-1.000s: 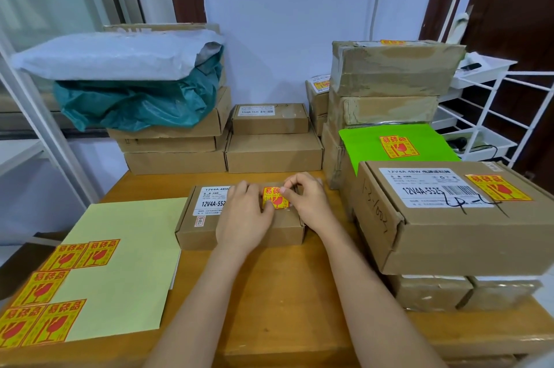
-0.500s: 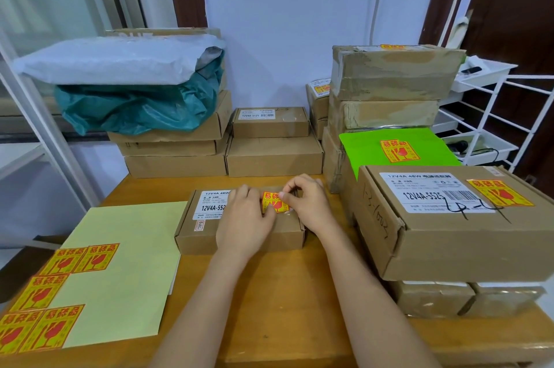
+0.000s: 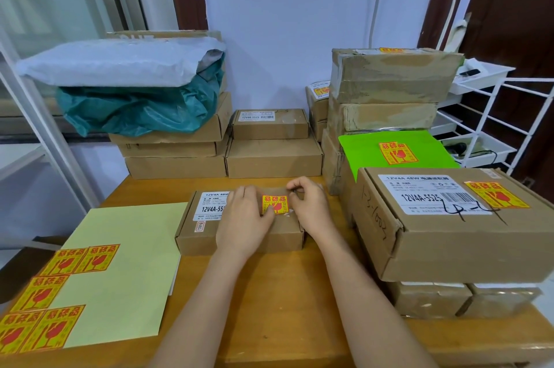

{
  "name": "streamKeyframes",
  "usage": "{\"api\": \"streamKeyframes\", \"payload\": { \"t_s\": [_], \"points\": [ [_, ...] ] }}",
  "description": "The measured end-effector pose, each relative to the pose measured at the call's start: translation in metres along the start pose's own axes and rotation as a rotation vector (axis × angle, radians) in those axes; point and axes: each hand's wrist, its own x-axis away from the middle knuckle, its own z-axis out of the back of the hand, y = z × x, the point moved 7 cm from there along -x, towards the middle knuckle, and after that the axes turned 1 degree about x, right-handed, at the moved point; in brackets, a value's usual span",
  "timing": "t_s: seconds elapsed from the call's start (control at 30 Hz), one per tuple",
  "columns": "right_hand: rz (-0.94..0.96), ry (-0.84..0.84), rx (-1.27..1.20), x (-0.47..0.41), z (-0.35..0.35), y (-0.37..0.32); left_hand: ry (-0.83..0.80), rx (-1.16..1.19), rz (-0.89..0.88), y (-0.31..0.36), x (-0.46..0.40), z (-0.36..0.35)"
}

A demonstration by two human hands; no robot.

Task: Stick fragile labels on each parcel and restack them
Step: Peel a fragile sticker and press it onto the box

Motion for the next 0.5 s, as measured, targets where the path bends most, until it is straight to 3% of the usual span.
{"api": "streamKeyframes", "payload": {
  "t_s": [0.13,0.5],
  "points": [
    [-0.004,-0.008,-0.006,0.004,0.000,-0.002,0.013,0.013,-0.007,0.000,0.001,0.001],
    [-0.030,-0.339,0.034,0.014,-0.009,-0.006,-0.018,0.116,-0.003,-0.004,-0.001,0.002]
  ]
}}
